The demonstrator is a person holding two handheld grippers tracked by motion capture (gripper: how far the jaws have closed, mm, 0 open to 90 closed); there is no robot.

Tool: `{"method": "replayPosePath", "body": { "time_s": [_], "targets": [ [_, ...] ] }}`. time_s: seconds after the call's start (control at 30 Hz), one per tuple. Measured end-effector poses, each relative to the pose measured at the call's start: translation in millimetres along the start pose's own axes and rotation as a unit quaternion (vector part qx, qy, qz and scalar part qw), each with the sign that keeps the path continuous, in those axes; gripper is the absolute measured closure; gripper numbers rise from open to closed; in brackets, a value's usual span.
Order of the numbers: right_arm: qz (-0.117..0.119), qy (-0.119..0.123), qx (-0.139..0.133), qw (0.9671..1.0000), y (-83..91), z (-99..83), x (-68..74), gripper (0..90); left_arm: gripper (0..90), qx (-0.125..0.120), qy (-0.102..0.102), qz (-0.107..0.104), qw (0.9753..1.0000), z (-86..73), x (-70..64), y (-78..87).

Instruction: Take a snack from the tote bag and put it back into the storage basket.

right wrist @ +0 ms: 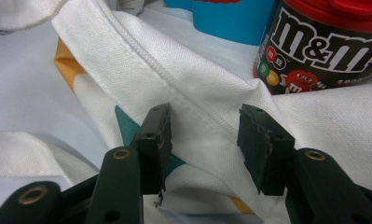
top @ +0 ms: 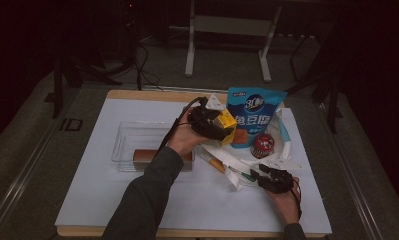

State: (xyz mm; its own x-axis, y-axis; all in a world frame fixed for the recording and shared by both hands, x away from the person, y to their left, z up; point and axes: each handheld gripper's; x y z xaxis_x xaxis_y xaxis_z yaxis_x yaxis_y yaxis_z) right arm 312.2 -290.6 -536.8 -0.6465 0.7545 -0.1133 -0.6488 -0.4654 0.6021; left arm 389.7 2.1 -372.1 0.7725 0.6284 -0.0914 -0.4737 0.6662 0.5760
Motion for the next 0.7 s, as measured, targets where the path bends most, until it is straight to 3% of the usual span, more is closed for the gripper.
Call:
{"method": "replayPosePath", "body": {
  "time_s": [0.7],
  "targets": [
    [0.0,0.0,0.0,1.0,0.0,0.0,0.1,53.9,28.1,-0.029,0.03,0.039,0.9984,-10.9,23.0,47.1]
  ]
}}
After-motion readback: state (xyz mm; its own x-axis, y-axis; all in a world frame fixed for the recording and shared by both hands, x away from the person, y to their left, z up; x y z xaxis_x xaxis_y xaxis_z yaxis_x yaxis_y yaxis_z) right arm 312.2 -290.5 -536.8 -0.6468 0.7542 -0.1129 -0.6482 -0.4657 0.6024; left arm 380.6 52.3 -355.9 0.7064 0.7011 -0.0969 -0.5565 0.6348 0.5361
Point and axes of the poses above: each handheld gripper's, and its own axes: y roughly backward along the jaws, z roughly out of its top, x roughly to its left, and after that the axes turned 10 degrees about y, right-handed
